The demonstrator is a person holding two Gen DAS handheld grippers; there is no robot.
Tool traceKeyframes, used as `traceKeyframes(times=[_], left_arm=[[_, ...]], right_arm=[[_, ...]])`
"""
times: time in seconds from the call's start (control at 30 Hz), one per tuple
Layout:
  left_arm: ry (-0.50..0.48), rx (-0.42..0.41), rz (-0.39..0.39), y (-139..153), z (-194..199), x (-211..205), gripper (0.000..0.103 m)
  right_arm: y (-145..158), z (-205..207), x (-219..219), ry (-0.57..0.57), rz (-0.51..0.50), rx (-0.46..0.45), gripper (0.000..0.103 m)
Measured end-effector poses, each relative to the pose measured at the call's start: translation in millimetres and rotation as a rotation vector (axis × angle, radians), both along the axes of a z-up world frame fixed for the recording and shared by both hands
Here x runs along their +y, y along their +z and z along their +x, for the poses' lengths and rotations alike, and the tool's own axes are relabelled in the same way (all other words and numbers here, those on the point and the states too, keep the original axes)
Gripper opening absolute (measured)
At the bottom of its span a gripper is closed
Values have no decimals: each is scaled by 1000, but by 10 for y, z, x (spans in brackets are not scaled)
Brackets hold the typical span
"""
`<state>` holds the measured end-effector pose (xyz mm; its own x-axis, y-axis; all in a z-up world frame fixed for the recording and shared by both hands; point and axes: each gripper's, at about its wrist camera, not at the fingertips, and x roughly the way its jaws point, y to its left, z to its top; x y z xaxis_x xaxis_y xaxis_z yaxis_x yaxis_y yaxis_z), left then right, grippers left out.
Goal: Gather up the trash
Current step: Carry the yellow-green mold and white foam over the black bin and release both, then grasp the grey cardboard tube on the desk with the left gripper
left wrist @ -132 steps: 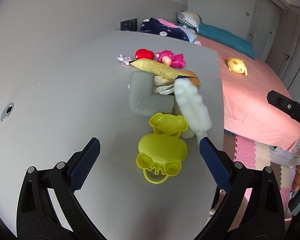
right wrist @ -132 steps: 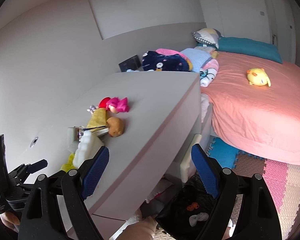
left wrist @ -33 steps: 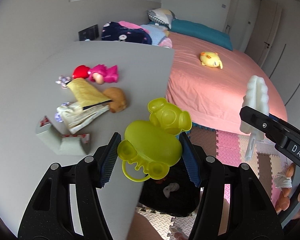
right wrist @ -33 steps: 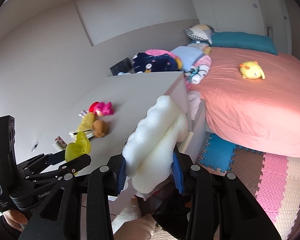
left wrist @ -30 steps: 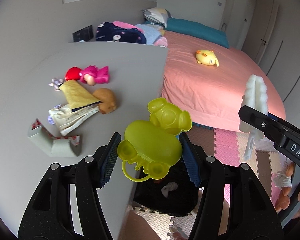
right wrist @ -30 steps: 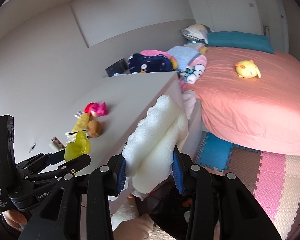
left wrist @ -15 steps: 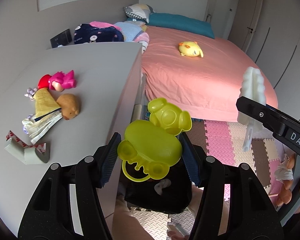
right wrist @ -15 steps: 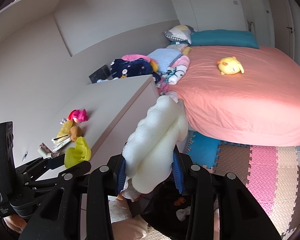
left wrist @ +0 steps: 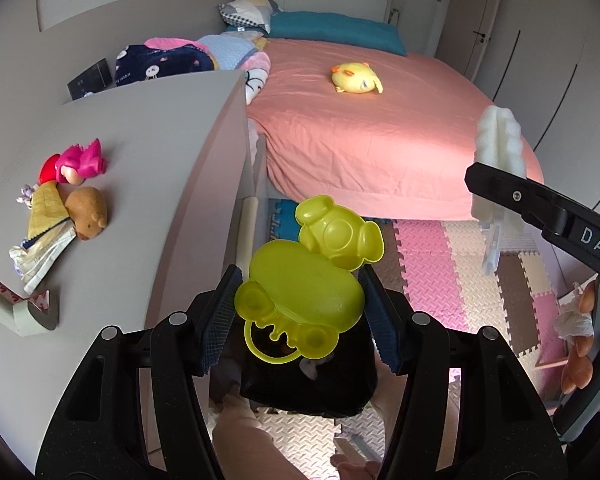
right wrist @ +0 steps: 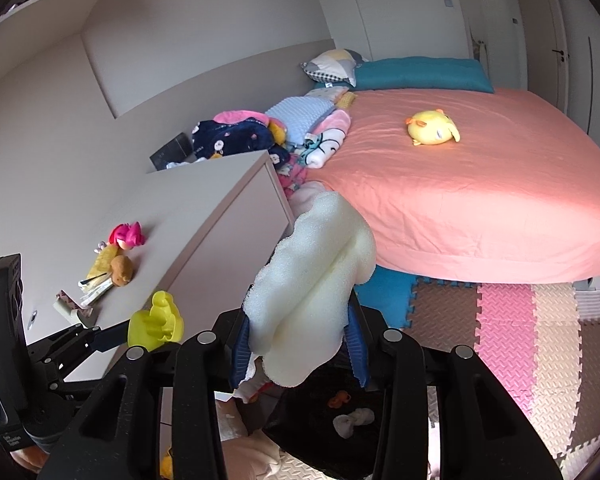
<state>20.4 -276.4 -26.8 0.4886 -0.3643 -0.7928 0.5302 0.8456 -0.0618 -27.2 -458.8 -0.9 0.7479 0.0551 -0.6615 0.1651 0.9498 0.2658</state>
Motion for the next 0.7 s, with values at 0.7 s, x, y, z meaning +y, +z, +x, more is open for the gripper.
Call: traceKeyframes(times=[0.7], left_arm=[[61, 4, 61, -54, 41, 247, 97]], right_arm=[[-6, 76, 107, -61, -90, 15, 88]])
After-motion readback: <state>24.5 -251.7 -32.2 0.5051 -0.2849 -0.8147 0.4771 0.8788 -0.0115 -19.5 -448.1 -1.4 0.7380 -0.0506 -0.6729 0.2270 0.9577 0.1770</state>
